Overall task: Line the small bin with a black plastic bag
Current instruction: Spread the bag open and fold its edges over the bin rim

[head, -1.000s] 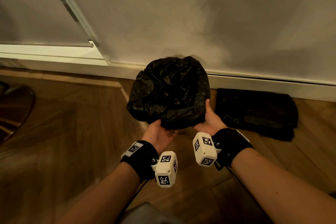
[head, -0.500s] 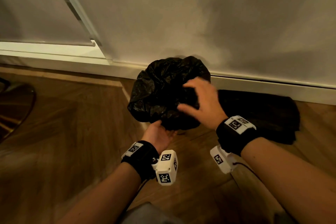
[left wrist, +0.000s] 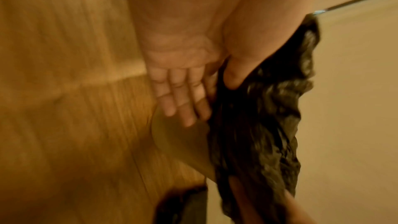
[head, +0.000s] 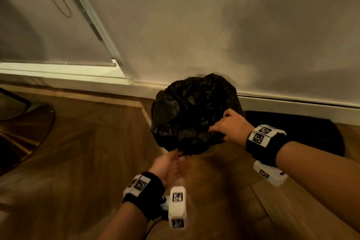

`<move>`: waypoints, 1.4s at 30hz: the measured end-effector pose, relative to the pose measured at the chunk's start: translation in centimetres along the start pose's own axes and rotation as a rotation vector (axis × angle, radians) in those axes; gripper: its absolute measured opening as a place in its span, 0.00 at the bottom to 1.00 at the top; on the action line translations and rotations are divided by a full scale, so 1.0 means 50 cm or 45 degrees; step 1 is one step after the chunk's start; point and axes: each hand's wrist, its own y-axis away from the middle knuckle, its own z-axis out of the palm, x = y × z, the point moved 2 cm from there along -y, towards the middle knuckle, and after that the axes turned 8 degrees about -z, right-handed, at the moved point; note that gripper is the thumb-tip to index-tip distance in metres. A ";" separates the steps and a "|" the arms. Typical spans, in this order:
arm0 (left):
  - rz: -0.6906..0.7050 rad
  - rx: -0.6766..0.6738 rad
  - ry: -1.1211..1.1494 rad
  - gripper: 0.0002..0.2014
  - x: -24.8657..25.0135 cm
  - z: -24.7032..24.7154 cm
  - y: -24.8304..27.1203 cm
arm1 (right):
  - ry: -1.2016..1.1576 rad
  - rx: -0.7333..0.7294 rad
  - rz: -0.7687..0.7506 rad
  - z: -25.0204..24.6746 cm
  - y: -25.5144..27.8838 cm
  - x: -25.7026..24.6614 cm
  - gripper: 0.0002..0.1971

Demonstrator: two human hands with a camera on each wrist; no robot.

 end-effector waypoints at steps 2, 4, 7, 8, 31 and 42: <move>0.027 0.125 -0.460 0.15 0.017 -0.005 0.026 | 0.014 -0.048 0.015 -0.006 0.009 0.024 0.25; 0.170 0.190 -0.834 0.16 0.058 -0.001 0.063 | 0.020 -0.083 0.021 -0.008 0.011 0.034 0.27; 0.653 0.493 -1.227 0.17 0.141 0.016 0.137 | -0.005 -0.110 0.026 -0.010 0.006 0.029 0.28; 0.851 0.575 -1.311 0.16 0.162 0.036 0.160 | -0.008 -0.113 0.031 -0.010 0.003 0.026 0.28; 0.877 0.690 -2.618 0.12 0.114 0.154 0.020 | 0.270 -0.148 -0.009 0.007 -0.002 0.073 0.16; 0.926 0.676 -2.689 0.15 0.098 0.149 0.034 | 0.294 -0.057 -0.090 -0.010 0.015 0.075 0.16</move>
